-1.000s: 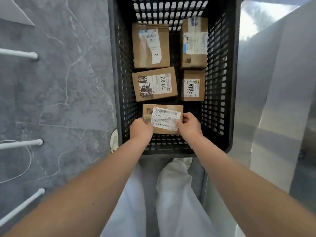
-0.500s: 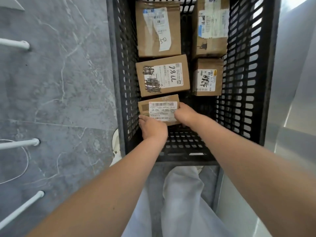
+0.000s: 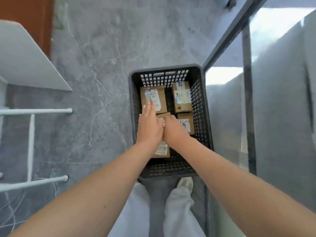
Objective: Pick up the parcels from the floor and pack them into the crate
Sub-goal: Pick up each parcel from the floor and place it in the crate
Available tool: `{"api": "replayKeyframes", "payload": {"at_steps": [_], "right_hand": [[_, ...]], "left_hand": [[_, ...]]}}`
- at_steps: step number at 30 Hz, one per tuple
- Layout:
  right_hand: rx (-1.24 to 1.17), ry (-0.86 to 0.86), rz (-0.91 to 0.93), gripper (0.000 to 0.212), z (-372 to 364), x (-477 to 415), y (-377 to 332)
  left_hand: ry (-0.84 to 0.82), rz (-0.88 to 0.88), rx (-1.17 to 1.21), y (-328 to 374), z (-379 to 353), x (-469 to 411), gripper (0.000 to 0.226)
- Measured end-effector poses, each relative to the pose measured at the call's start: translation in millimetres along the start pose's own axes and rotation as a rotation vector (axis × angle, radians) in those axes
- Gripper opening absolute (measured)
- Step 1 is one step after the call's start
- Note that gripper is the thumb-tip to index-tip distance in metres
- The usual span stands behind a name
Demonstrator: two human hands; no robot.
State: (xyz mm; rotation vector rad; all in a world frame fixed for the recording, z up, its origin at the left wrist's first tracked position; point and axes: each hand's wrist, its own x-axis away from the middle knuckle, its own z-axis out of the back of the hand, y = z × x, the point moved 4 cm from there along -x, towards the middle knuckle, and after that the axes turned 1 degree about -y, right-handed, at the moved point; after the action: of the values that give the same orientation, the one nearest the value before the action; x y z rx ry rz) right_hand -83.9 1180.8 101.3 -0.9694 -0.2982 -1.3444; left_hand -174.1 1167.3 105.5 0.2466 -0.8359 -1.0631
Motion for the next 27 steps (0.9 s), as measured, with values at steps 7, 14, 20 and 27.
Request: {"api": "replayKeyframes", "payload": {"at_steps": [7,14,20,27], "right_hand": [[0.035,0.542,0.143,0.054,250,178,-142],[0.009,1.09,0.073,0.053,392,337,-229],[-0.049,1.3,-0.15,0.058,419,442,-237],[0.063,1.488,-0.372,0.056,374,590,-206]], "left_hand": [[0.244,-0.312,0.059,196,226,73,0.055],[0.357,-0.8,-0.026,334,369,168,0.057],[0.383,-1.13,-0.051,417,428,247,0.057],[0.266,-1.423,-0.033,439,399,370,0.057]]}}
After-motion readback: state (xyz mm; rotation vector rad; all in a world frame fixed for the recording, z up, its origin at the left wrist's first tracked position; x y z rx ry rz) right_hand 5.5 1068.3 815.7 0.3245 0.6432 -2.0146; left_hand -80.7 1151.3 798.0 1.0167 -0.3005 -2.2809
